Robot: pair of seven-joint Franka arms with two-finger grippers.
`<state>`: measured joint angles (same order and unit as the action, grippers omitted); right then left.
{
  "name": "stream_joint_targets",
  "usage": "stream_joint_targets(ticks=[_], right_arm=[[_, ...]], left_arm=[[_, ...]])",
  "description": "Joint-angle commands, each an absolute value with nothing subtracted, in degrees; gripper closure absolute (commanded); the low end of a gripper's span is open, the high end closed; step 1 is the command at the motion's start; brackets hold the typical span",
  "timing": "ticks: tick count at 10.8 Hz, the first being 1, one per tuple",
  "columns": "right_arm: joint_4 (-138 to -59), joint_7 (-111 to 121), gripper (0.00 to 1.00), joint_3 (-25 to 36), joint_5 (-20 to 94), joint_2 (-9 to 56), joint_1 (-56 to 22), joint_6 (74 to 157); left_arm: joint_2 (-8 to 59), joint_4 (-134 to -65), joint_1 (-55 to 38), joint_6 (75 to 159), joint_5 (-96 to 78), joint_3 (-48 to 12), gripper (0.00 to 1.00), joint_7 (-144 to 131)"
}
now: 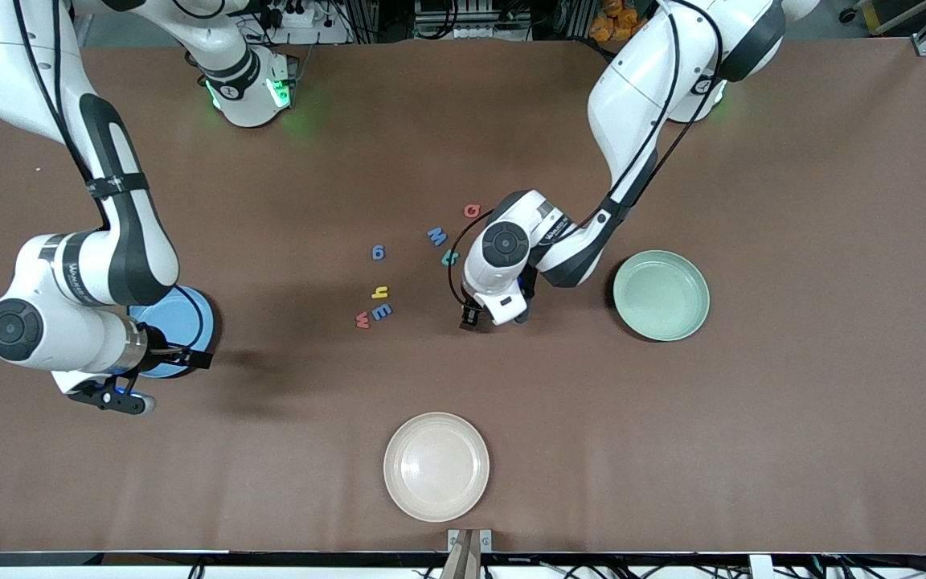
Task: Sort upper and lower case letters into plates
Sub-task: 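Lower the left gripper and grasp the yellow H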
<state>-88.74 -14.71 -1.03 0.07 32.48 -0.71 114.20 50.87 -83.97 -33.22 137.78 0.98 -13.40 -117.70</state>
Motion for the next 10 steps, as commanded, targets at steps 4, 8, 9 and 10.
stream_joint_targets(ticks=[4,8,9,10], right_arm=[[-87.9,-15.6,0.00,-1.1,0.1,33.0,-0.9,114.3],[-87.8,-15.6,0.00,-1.1,0.2,33.0,-1.2,115.1],[-87.9,-15.9,0.00,-1.1,0.2,33.1,-1.9,115.4],[-87.9,-18.7,0.00,-1.1,0.2,33.2,-2.4,115.6]], left_arm=[[52.6,-83.4,-34.0,138.8,2.5,-12.8,0.79,-118.7],[50.5,-83.4,-32.8,137.3,2.5,-13.0,1.00,-115.1],[49.9,-83.3,-32.4,135.2,2.5,-13.0,1.00,-114.4],[48.5,-83.5,-31.6,132.3,1.9,-13.0,1.00,-111.3]])
